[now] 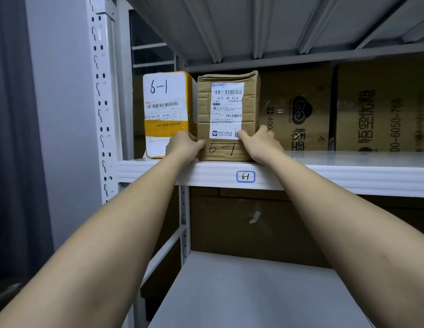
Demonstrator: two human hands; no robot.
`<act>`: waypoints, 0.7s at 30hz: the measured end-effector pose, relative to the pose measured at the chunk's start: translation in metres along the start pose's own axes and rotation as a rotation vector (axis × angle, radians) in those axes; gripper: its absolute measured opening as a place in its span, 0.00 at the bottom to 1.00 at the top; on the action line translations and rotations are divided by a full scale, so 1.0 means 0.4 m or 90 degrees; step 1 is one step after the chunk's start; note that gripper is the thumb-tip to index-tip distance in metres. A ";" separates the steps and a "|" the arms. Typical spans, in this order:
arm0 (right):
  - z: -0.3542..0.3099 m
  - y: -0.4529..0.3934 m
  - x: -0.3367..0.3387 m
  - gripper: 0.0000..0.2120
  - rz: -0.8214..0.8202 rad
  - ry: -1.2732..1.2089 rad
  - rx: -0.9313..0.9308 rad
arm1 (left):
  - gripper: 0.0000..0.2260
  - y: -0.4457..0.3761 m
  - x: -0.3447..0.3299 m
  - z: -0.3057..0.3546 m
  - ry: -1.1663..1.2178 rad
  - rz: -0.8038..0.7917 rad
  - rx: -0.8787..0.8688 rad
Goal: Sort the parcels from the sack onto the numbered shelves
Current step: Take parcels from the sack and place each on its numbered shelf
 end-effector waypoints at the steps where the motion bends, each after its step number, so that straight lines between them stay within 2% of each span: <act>1: -0.001 -0.005 -0.006 0.35 -0.001 0.004 -0.006 | 0.07 -0.008 -0.002 -0.004 0.004 -0.001 -0.001; 10: -0.017 -0.038 -0.049 0.37 -0.037 0.009 -0.028 | 0.02 -0.058 -0.002 -0.027 -0.050 0.001 -0.026; 14: -0.028 -0.045 -0.066 0.36 -0.047 0.008 -0.028 | 0.05 -0.072 0.007 -0.039 -0.062 0.035 -0.028; 21: -0.040 -0.050 -0.081 0.36 -0.041 0.025 -0.025 | 0.03 -0.077 0.008 -0.057 -0.091 0.067 -0.024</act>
Point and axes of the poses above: each hand's wrist, its own y-axis away from the middle knuckle, its own x-axis out of the back of the hand, z = x × y, the point moved 5 cm from there along -y, towards the middle knuckle, and after that the axes turned 6 degrees about z, right-handed, at the moved point
